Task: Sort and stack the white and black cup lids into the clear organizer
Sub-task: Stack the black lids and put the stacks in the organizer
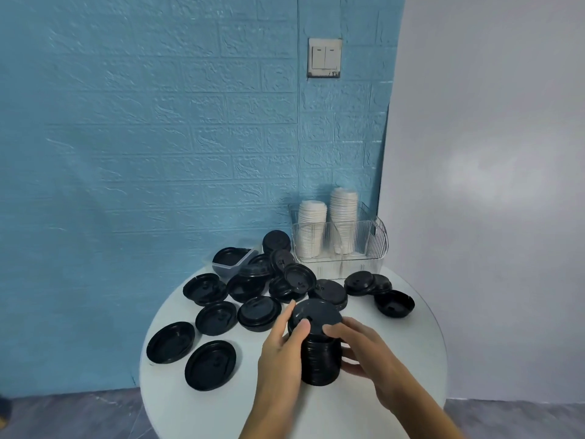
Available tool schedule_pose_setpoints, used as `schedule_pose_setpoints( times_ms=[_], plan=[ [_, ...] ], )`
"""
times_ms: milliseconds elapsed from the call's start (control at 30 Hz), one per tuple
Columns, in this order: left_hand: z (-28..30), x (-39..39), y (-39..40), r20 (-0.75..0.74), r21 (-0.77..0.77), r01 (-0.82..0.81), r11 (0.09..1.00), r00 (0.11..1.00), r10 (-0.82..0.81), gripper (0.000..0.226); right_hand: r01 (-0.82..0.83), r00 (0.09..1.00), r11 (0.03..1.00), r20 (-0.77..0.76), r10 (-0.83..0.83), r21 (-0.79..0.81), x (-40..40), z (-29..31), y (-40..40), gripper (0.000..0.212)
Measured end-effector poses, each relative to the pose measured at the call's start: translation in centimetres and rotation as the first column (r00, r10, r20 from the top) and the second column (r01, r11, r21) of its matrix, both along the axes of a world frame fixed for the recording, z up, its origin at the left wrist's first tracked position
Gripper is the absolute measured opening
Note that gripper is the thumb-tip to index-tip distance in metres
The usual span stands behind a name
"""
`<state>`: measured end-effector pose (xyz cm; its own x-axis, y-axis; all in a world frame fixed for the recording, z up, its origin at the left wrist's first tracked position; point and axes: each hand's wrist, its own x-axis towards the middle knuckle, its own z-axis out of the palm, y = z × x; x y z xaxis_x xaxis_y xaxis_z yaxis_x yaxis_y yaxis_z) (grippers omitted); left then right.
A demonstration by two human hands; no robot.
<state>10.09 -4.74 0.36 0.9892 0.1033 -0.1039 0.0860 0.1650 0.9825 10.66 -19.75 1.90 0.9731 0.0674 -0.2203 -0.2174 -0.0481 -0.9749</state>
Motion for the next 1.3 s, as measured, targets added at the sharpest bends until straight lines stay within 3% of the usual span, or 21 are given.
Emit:
schedule_pose_setpoints(
  times_ms=[233, 500, 867, 1133, 1300],
  plan=[
    [4.9, 6.0, -1.3, 0.158, 0.055, 0.009, 0.998, 0.987, -0.017, 0.033, 0.101, 0.978, 0.993, 0.177, -0.110, 0.059, 5.7, 4.7, -0.6, 0.034],
    [9.3, 17.1, -2.9, 0.281, 0.206, 0.007, 0.978, 0.957, -0.066, 0.051, 0.174, 0.938, 0.983, 0.294, -0.186, 0.065, 15.6, 9.4, -0.7, 0.034],
    [7.4, 23.3, -3.5, 0.256, 0.270, -0.014, 0.963, 0.965, -0.058, 0.052, 0.149, 0.954, 0.987, 0.251, -0.161, 0.064, 22.7, 6.5, 0.0, 0.057],
    [6.4, 23.4, -4.8, 0.289, 0.287, -0.078, 0.955, 0.957, -0.008, 0.051, 0.184, 0.946, 0.976, 0.248, -0.207, 0.113, 23.9, 5.1, 0.6, 0.048],
    [5.0, 23.4, -5.5, 0.294, 0.329, -0.116, 0.937, 0.956, 0.015, 0.051, 0.198, 0.950, 0.979, 0.237, -0.205, 0.053, 23.8, 4.1, 1.3, 0.060]
  ],
)
